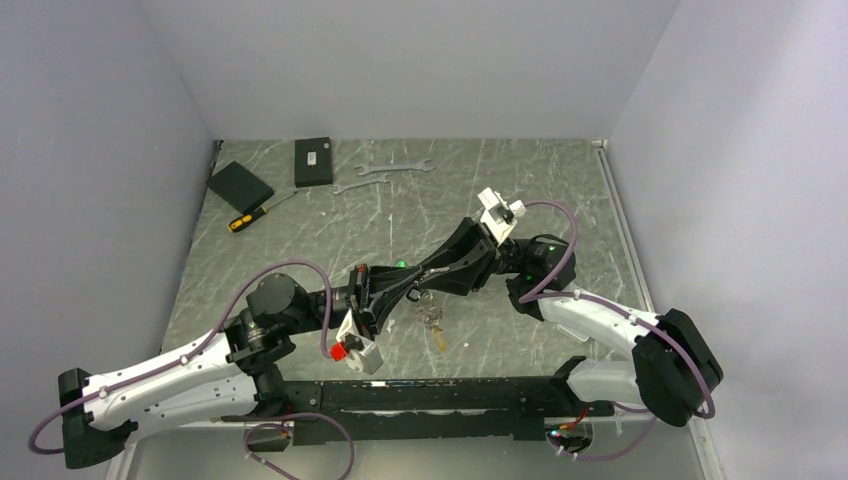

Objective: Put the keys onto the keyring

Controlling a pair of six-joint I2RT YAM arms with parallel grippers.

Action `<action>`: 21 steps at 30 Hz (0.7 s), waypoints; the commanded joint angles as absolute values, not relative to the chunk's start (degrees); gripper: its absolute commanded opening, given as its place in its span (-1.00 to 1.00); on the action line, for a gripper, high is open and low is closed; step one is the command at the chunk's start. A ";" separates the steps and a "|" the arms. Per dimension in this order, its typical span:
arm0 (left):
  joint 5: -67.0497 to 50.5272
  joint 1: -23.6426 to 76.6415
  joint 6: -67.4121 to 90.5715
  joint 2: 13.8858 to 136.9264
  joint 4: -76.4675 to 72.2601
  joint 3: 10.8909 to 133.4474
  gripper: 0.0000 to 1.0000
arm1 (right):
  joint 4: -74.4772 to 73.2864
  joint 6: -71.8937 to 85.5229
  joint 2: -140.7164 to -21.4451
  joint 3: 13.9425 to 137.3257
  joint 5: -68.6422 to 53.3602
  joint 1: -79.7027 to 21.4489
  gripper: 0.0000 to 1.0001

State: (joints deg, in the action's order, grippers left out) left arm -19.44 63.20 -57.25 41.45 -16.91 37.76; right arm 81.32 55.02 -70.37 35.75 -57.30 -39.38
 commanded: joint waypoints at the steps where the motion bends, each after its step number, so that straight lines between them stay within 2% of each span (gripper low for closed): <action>1: -18.98 63.34 -56.74 40.64 -22.16 38.06 -1.00 | 79.70 52.04 -68.73 36.78 -57.78 -40.08 -0.28; 5: -18.94 63.37 -56.35 39.61 -22.00 38.01 -1.00 | 76.33 49.57 -67.42 36.70 -58.83 -39.99 -0.11; 11: -18.85 63.40 -56.47 39.15 -21.93 38.00 -1.00 | 77.92 50.94 -67.48 37.28 -59.76 -40.05 -0.05; 19: -19.34 63.39 -56.25 39.01 -22.49 38.05 -1.00 | 79.98 52.32 -67.97 36.83 -59.73 -40.06 -0.14; 21: -19.38 63.37 -56.50 39.04 -22.67 38.27 -1.00 | 79.89 52.17 -67.92 36.68 -59.45 -40.07 -0.23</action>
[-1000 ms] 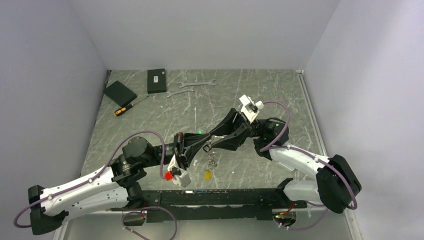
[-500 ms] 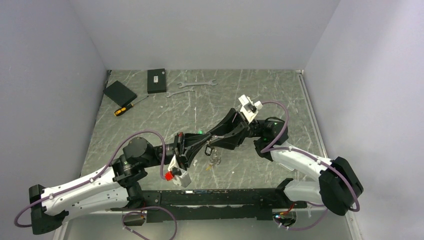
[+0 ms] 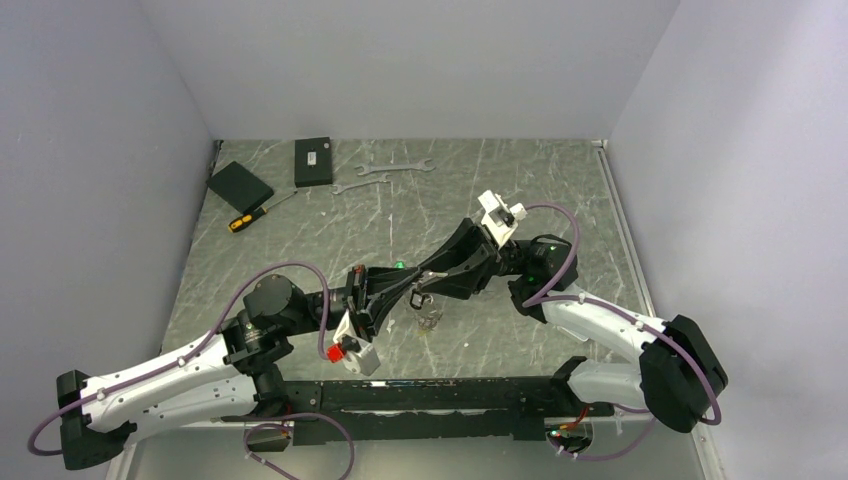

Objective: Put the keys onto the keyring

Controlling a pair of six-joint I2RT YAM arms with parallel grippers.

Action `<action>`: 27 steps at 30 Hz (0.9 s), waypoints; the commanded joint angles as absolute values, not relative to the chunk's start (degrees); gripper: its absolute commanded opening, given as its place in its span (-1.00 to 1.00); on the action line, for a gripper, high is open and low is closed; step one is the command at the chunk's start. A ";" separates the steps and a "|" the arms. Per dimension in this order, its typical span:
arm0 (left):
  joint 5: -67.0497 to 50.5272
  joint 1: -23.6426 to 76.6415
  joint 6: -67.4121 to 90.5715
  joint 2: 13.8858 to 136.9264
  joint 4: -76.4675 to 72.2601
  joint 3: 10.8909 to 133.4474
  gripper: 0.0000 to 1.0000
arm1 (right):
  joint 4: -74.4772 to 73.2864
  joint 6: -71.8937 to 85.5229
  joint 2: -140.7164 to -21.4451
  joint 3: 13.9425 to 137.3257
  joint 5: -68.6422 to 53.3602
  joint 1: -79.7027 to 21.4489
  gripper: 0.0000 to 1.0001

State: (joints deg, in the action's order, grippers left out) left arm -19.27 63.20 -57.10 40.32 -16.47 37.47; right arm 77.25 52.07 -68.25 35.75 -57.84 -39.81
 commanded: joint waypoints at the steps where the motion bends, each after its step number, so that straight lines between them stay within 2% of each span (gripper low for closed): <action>1: -19.53 63.37 -56.59 39.05 -22.55 38.45 -1.00 | 79.96 52.13 -67.89 36.65 -59.40 -40.02 -0.25; 2: -19.66 63.37 -56.71 39.10 -22.40 38.61 -1.00 | 79.90 52.20 -67.94 36.74 -59.55 -39.99 -0.25; 5: -19.77 63.37 -56.86 38.76 -21.62 38.93 -1.00 | 80.10 52.39 -67.96 36.88 -59.75 -39.99 -0.05; 9: -19.69 63.37 -56.86 38.11 -21.36 38.71 -1.00 | 79.88 52.32 -67.93 36.98 -59.76 -39.99 -0.05; 11: -19.54 63.36 -56.80 37.78 -21.48 38.59 -1.00 | 80.27 52.68 -68.19 37.12 -59.93 -39.99 -0.13; 14: -19.51 63.37 -57.07 37.83 -20.99 38.66 -1.00 | 81.08 53.11 -68.60 37.38 -59.85 -39.99 -0.40; 21: -19.19 63.37 -57.31 37.79 -20.18 38.54 -1.00 | 81.64 53.56 -69.50 37.81 -59.50 -39.99 -0.53; 27: -18.22 63.35 -57.88 37.98 -20.87 37.80 -1.00 | 83.85 55.24 -70.89 38.30 -59.57 -39.99 -0.83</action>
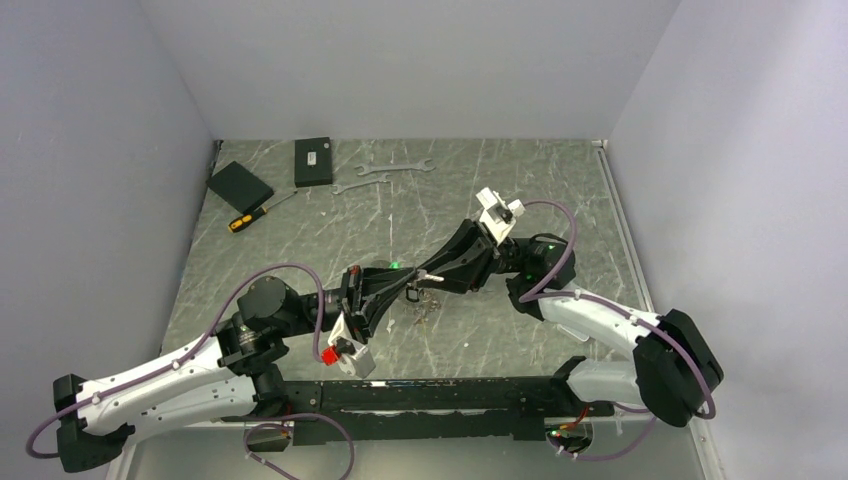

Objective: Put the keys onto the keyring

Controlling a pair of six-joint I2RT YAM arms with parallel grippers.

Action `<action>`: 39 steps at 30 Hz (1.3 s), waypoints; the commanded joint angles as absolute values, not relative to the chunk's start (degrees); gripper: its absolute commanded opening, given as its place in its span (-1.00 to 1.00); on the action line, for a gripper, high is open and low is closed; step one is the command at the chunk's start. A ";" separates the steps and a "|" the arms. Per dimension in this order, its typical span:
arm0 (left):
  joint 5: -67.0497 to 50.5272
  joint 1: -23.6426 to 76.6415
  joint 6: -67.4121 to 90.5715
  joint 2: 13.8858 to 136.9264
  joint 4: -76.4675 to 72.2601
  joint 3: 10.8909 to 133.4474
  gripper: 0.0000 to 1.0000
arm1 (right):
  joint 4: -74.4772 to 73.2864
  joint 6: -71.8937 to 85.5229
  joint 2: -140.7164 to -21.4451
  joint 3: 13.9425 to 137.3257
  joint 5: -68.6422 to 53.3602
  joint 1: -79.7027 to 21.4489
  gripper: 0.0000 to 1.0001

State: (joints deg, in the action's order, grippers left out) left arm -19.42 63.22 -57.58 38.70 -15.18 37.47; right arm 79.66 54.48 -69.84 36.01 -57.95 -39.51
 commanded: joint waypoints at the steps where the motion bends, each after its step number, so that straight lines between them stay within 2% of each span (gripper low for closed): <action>1: -18.12 63.32 -58.02 38.16 -20.65 37.86 -1.00 | 84.33 55.46 -71.04 38.36 -59.52 -39.99 -0.89; 3: -17.95 63.37 -58.38 38.48 -20.06 38.00 -1.00 | 84.71 55.72 -71.27 38.32 -58.84 -39.99 -1.00; 11: -15.88 63.37 -59.33 38.94 -18.15 37.93 -0.99 | 83.89 54.89 -71.54 37.00 -51.29 -39.99 -1.00; 16: -14.00 63.36 -60.48 38.48 -15.62 37.83 -0.67 | 65.81 43.86 -68.19 37.24 -45.84 -39.99 -1.00; 19: -12.48 63.33 -60.96 38.68 -14.67 37.39 -0.57 | 54.79 36.63 -65.21 37.55 -40.89 -39.99 -1.00; 20: -12.02 63.36 -61.30 38.84 -14.19 37.29 -0.48 | 52.38 35.00 -64.53 37.69 -39.55 -39.99 -1.00; 24: -10.10 63.33 -62.33 40.27 -13.01 36.92 -0.32 | 47.75 31.57 -62.87 37.83 -36.43 -39.99 -1.00; 36: -5.30 63.37 -62.71 40.69 -10.89 36.43 -0.13 | 36.32 21.90 -58.54 38.00 -28.23 -39.90 -1.00; 39: -4.73 63.34 -61.97 41.21 -9.14 36.36 -0.13 | 34.33 19.87 -58.43 38.28 -25.77 -39.90 -1.00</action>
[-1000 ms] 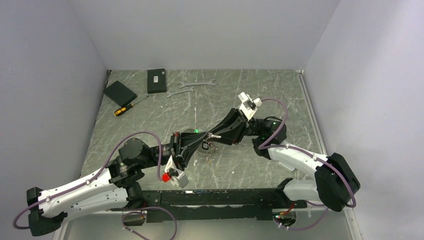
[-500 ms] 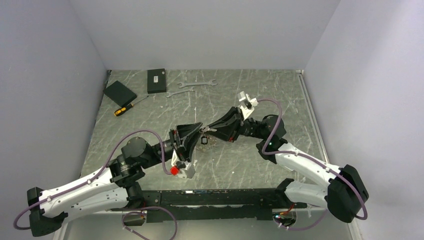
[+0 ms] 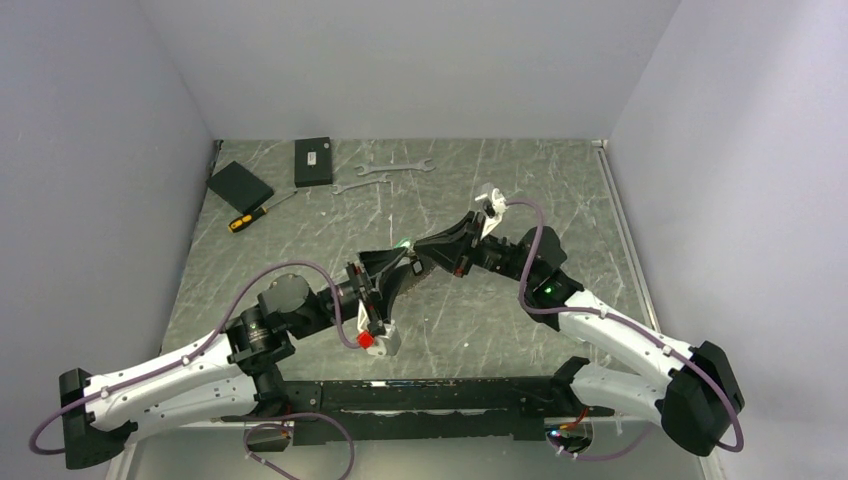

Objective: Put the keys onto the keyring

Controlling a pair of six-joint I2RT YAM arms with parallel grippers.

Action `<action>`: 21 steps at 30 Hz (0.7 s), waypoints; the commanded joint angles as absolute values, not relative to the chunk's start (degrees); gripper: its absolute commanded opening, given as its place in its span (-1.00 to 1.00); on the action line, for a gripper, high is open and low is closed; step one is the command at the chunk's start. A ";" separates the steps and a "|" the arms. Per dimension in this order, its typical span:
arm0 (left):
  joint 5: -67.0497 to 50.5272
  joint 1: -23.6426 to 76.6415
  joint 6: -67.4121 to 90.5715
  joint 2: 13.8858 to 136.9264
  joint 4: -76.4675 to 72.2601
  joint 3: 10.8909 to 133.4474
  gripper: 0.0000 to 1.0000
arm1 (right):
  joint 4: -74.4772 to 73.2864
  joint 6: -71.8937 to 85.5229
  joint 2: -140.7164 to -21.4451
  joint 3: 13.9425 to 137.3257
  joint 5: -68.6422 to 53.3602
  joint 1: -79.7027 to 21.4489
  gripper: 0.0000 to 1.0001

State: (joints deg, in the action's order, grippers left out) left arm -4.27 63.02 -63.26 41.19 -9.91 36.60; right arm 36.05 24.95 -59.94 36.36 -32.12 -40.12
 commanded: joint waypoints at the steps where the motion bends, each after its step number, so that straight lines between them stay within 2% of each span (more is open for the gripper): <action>1: -4.67 63.32 -61.56 41.48 -8.47 36.38 -0.14 | 33.42 19.30 -58.51 38.50 -25.10 -39.90 -1.00; 9: -3.07 63.30 -58.93 41.15 -9.70 35.18 -0.14 | 28.76 13.49 -57.77 38.93 -22.52 -40.11 -1.00; 17: -0.16 63.33 -55.75 41.28 3.22 39.92 -0.24 | 20.44 3.25 -57.25 40.53 -13.99 -45.99 -1.00; 21: 2.57 63.28 -48.07 38.77 3.71 36.55 -0.22 | 18.28 5.56 -57.93 39.79 -10.44 -46.49 -1.00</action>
State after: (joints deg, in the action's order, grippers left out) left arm -0.75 63.09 -56.27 41.28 1.23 37.10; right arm 21.04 6.76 -58.04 38.00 -16.25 -46.15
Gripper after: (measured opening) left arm 0.387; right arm 0.010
